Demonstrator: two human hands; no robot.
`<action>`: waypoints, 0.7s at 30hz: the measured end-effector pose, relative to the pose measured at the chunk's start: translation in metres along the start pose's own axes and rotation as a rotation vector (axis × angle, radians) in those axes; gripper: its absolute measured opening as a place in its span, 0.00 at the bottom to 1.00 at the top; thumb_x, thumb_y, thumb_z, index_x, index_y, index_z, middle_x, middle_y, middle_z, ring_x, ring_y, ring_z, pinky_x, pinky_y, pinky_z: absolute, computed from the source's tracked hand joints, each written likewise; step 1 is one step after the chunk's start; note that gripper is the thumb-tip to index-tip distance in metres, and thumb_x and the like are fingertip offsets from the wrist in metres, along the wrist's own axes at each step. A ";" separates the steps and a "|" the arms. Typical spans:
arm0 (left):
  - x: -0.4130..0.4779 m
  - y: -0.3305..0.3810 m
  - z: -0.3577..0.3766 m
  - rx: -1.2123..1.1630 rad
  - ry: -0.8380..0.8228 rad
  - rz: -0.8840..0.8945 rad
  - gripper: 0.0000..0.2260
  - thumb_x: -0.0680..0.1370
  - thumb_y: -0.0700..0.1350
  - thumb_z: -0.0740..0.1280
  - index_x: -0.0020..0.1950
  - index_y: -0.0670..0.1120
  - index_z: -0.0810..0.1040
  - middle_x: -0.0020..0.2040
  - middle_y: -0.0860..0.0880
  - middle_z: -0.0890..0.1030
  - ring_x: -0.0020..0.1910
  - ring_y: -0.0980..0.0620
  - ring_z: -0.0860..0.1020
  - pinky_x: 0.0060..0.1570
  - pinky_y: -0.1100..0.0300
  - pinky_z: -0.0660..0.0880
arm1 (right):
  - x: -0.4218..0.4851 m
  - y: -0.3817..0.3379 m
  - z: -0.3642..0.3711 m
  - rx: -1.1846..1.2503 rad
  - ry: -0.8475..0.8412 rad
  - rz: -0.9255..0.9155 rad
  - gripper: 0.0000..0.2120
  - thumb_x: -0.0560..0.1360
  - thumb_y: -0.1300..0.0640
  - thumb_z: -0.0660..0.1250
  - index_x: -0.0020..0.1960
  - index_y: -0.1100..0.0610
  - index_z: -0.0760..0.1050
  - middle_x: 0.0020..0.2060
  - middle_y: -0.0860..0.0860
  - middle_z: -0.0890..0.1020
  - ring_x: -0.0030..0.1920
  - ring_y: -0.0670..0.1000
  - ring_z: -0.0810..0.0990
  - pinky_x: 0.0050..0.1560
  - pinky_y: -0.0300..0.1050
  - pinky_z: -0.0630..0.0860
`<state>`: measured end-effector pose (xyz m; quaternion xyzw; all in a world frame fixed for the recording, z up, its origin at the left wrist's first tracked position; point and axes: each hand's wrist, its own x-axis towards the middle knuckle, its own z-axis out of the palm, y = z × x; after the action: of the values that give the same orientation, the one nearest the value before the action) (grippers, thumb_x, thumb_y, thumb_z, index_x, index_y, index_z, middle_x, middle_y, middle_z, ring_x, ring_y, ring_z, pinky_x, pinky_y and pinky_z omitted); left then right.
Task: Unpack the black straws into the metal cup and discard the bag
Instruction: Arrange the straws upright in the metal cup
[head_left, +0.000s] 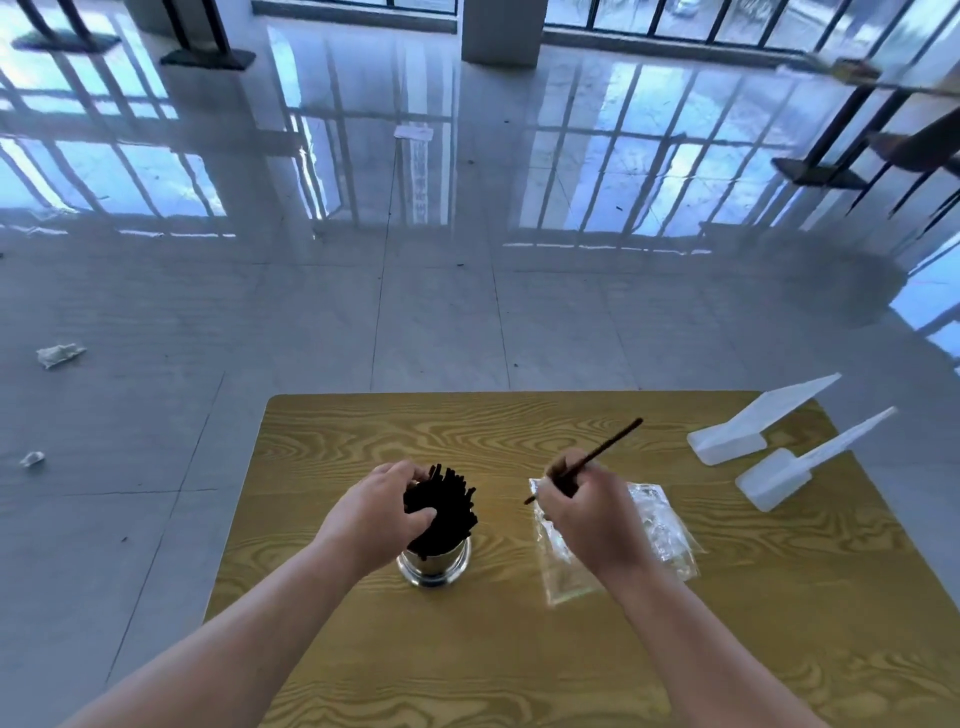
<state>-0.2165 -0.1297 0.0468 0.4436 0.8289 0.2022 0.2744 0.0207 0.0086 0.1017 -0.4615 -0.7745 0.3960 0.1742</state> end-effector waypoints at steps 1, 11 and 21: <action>0.000 0.000 -0.001 0.002 0.007 -0.002 0.18 0.75 0.57 0.70 0.65 0.62 0.74 0.61 0.60 0.77 0.52 0.57 0.78 0.50 0.61 0.75 | 0.005 -0.016 0.001 0.063 -0.035 -0.039 0.08 0.75 0.54 0.70 0.38 0.49 0.77 0.30 0.47 0.83 0.30 0.47 0.80 0.32 0.43 0.76; -0.002 0.002 -0.015 0.032 0.043 -0.044 0.24 0.75 0.57 0.71 0.70 0.59 0.72 0.65 0.57 0.76 0.53 0.59 0.78 0.50 0.62 0.74 | 0.014 -0.043 0.066 -0.092 -0.308 -0.095 0.04 0.74 0.50 0.72 0.47 0.50 0.82 0.38 0.44 0.85 0.40 0.42 0.82 0.41 0.42 0.79; 0.024 0.019 -0.010 0.095 0.019 0.003 0.27 0.74 0.62 0.73 0.71 0.56 0.75 0.66 0.57 0.77 0.61 0.52 0.79 0.55 0.57 0.76 | 0.008 -0.021 0.058 -0.026 -0.252 -0.076 0.03 0.80 0.52 0.71 0.49 0.49 0.84 0.37 0.47 0.86 0.37 0.45 0.82 0.39 0.42 0.79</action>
<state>-0.2217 -0.1001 0.0591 0.4553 0.8395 0.1671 0.2448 -0.0322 -0.0157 0.0810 -0.3809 -0.8121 0.4339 0.0844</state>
